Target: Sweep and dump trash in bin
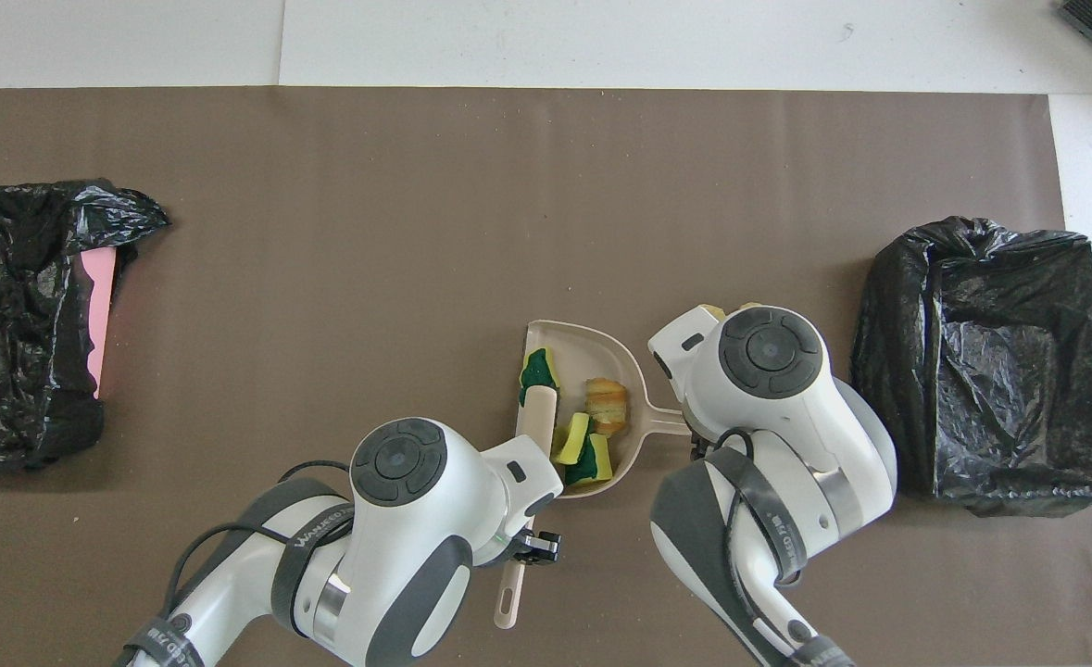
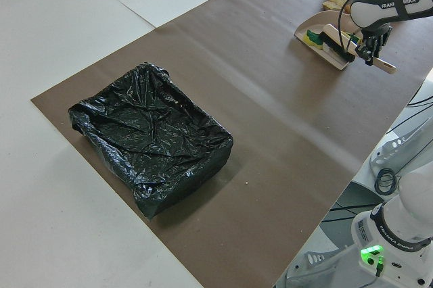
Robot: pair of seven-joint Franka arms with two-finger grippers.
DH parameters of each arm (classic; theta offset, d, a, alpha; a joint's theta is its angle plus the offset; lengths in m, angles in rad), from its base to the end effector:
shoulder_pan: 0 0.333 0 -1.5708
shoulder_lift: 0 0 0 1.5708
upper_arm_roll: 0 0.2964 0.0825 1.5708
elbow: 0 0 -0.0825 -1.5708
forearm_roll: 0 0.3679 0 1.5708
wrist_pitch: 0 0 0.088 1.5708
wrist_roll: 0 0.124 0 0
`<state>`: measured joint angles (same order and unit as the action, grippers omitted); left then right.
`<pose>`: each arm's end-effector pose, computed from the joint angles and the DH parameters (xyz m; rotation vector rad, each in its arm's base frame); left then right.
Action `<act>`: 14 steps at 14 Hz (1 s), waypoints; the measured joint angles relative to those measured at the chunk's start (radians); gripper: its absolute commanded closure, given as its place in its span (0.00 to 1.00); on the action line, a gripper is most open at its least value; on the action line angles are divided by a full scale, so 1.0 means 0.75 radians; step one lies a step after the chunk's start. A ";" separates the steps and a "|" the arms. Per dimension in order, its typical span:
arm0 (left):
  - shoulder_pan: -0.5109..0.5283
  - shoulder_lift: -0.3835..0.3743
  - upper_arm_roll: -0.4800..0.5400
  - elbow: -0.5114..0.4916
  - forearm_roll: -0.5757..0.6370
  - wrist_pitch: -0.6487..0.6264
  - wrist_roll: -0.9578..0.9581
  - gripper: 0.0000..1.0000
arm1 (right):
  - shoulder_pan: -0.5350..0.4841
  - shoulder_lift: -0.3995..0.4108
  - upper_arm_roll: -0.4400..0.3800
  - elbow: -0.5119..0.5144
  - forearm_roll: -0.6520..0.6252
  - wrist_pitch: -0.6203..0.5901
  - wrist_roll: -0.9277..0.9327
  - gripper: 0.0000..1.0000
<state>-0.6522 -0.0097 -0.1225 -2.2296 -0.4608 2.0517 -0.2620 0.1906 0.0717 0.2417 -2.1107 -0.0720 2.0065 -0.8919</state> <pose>0.3307 -0.3668 0.3422 2.8226 -0.3717 -0.4841 0.4720 0.2113 0.3427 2.4283 1.9660 -0.2807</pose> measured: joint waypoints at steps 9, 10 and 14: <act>0.142 -0.135 0.035 0.036 0.003 -0.323 -0.002 1.00 | -0.052 -0.019 -0.003 0.021 0.001 -0.038 -0.027 1.00; 0.153 -0.147 0.036 0.036 0.008 -0.351 -0.017 1.00 | -0.094 -0.036 -0.004 0.040 0.009 -0.080 -0.060 1.00; 0.135 -0.163 0.006 0.027 0.029 -0.369 -0.329 1.00 | -0.258 -0.119 -0.010 0.206 0.050 -0.264 -0.130 1.00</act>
<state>-0.5509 -0.1323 -0.1180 -2.2093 -0.4387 1.7747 -0.5084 -0.0027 -0.0174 0.2343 -1.9562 -0.0346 1.8083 -0.9891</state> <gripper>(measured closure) 0.736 0.674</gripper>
